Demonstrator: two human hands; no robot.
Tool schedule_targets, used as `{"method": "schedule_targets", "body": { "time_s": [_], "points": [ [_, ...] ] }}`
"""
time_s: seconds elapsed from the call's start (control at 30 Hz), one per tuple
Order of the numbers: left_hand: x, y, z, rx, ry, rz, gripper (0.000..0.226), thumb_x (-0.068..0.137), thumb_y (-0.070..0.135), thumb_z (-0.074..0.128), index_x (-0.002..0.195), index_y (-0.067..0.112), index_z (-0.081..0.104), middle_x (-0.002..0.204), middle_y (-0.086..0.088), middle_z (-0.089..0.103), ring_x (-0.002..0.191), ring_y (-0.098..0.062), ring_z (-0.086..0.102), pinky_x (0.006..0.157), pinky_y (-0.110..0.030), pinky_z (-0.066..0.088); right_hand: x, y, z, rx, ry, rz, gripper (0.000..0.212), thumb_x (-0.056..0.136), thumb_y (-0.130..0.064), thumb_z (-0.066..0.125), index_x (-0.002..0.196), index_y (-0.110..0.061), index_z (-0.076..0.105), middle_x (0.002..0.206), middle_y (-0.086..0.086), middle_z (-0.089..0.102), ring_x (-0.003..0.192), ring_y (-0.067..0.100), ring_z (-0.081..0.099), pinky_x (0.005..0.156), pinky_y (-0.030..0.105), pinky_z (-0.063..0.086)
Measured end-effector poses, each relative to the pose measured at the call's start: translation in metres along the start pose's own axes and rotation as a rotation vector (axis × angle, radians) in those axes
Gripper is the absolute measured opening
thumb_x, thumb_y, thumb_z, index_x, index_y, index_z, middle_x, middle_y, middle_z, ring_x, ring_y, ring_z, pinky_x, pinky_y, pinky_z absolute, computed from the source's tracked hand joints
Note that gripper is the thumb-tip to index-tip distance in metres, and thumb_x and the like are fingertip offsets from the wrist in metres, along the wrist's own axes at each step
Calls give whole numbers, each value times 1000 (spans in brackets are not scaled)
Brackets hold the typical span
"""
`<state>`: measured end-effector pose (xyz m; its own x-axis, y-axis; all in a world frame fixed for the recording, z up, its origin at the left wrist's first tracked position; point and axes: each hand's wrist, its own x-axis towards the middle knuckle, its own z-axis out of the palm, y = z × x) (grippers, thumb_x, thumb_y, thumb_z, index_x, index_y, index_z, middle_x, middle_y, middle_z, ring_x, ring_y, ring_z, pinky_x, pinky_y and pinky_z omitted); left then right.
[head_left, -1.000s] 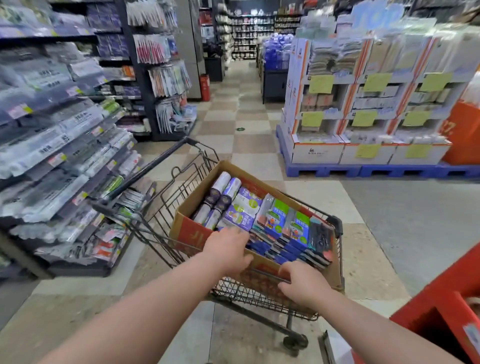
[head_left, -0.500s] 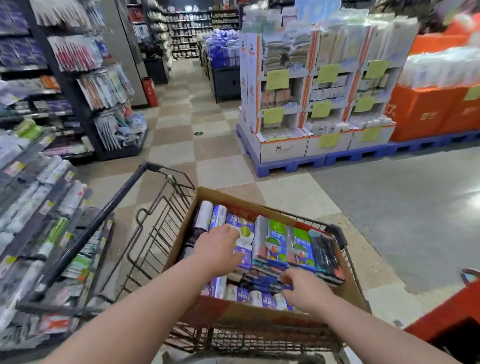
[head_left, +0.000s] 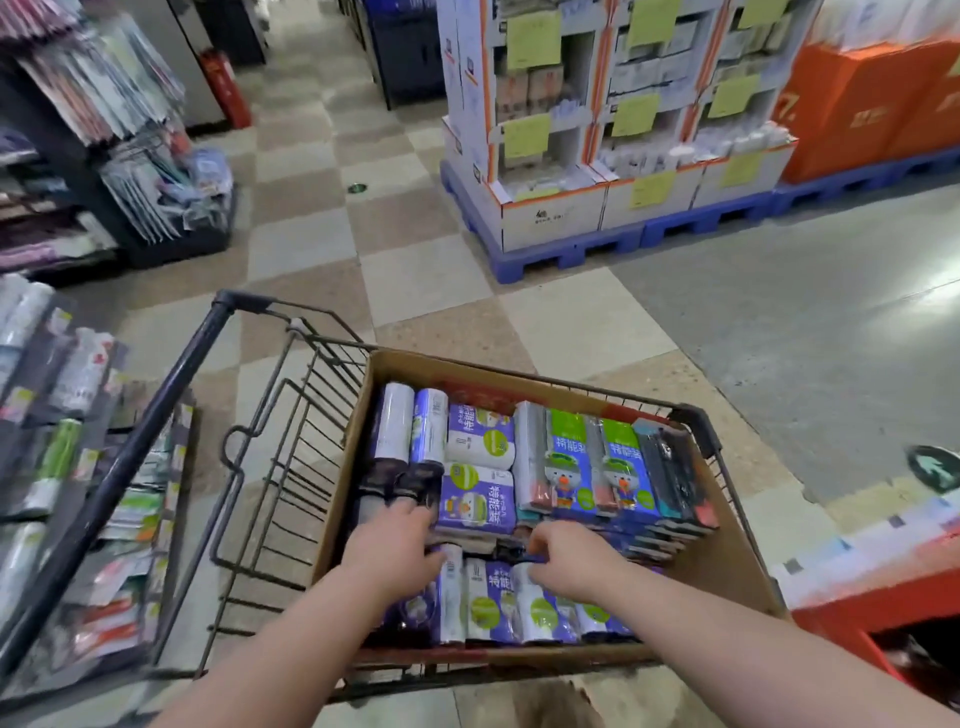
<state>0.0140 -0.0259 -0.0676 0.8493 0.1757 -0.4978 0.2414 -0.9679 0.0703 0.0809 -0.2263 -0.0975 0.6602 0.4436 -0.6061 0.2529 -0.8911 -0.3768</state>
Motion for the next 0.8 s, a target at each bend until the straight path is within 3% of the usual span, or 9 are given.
{"method": "schedule_targets", "body": {
  "time_s": [0.17, 0.27, 0.3, 0.4, 0.47, 0.57, 0.67, 0.73, 0.8],
  "points": [
    [13, -10, 13, -47, -66, -58, 48, 92, 45, 49, 136, 25, 43, 137, 0, 43, 128, -21, 43, 100, -33, 40, 42, -12, 13, 181, -189, 23, 31, 90, -27, 57, 116, -11, 61, 119, 7, 62, 103, 21, 58, 74, 23, 37],
    [23, -12, 18, -64, -93, -99, 49, 92, 45, 50, 136, 24, 42, 137, 0, 44, 127, -21, 45, 98, -33, 42, 64, -19, 20, 570, -272, 209, 29, 92, -31, 57, 104, -5, 59, 99, 14, 60, 78, 17, 56, 64, 27, 38],
    [26, -12, 18, -65, -92, -107, 49, 92, 46, 49, 136, 24, 43, 137, 0, 44, 126, -21, 46, 98, -33, 42, 70, -22, 22, 749, -316, 306, 33, 93, -37, 56, 107, -7, 54, 101, 13, 60, 80, 18, 56, 64, 29, 42],
    [33, -12, 22, -83, -84, -123, 46, 93, 46, 48, 134, 24, 44, 137, 3, 43, 126, -19, 46, 97, -32, 42, 93, -27, 37, 1243, -403, 534, 59, 89, -58, 53, 125, -12, 44, 122, 17, 57, 114, 29, 58, 86, 36, 48],
    [38, -12, 24, -93, -69, -128, 46, 93, 46, 48, 133, 24, 45, 136, 4, 44, 126, -17, 45, 97, -31, 42, 107, -34, 50, 1503, -351, 643, 68, 88, -60, 53, 133, -9, 42, 124, 20, 57, 110, 32, 59, 83, 37, 47],
    [46, -10, 23, -106, -33, -122, 42, 93, 46, 47, 129, 24, 48, 134, 4, 45, 123, -17, 47, 95, -27, 41, 115, -44, 62, 1753, -196, 727, 60, 90, -49, 58, 128, -4, 48, 105, 18, 63, 84, 26, 62, 61, 32, 49],
    [53, -8, 19, -149, 13, -115, 37, 93, 43, 49, 123, 22, 52, 128, 3, 50, 119, -17, 50, 94, -29, 43, 110, -49, 69, 1975, -147, 704, 51, 91, -35, 62, 126, 1, 53, 119, 23, 63, 95, 29, 63, 61, 28, 50],
    [58, -7, 15, -190, 80, -115, 33, 92, 41, 51, 117, 20, 56, 122, 2, 53, 113, -19, 55, 91, -33, 47, 102, -48, 67, 2003, -149, 697, 46, 91, -30, 64, 125, 0, 54, 116, 22, 65, 96, 28, 64, 61, 26, 51],
    [63, -3, 8, -214, 155, -115, 29, 93, 38, 51, 114, 19, 58, 118, 1, 54, 109, -20, 57, 88, -35, 47, 91, -44, 66, 1924, -121, 695, 43, 87, -30, 69, 118, -4, 56, 103, 17, 69, 82, 24, 66, 59, 27, 50]
  ]
}}
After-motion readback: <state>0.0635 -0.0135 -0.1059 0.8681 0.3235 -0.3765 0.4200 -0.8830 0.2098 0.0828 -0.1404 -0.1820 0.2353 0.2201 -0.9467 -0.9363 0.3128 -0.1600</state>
